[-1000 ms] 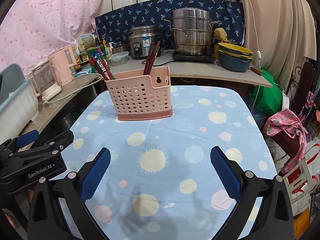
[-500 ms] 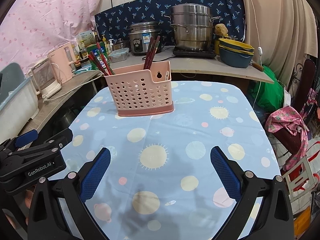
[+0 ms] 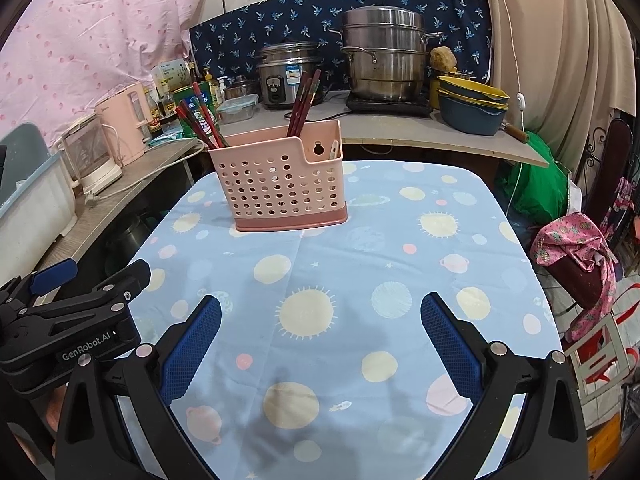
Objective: Organize utensils
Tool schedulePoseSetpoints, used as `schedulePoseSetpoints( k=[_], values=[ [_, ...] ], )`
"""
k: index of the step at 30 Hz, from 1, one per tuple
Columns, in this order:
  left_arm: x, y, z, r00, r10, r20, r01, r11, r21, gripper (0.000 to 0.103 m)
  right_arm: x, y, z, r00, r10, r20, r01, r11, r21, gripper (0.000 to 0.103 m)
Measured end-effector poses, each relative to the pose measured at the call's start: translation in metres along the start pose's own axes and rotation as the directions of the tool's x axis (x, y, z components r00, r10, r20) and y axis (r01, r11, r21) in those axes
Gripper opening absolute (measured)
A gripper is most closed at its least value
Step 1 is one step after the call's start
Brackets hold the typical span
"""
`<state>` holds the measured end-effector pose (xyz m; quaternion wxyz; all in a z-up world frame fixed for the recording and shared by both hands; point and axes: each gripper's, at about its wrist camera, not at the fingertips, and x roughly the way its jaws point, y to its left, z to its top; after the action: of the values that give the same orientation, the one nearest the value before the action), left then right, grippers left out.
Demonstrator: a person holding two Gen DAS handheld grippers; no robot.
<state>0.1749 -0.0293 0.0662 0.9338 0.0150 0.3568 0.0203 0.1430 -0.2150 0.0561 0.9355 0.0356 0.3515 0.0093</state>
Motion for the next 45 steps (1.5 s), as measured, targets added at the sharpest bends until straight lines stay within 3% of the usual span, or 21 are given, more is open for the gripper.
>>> schedulePoseSetpoints(
  k=[45],
  values=[
    [0.0004, -0.0024, -0.0018, 1.0, 0.007, 0.005, -0.007, 1.0, 0.01, 0.096, 0.0037, 0.0013, -0.0023, 1.0, -0.001, -0.002, 0.001, 1.0, 0.0, 0.096]
  ],
)
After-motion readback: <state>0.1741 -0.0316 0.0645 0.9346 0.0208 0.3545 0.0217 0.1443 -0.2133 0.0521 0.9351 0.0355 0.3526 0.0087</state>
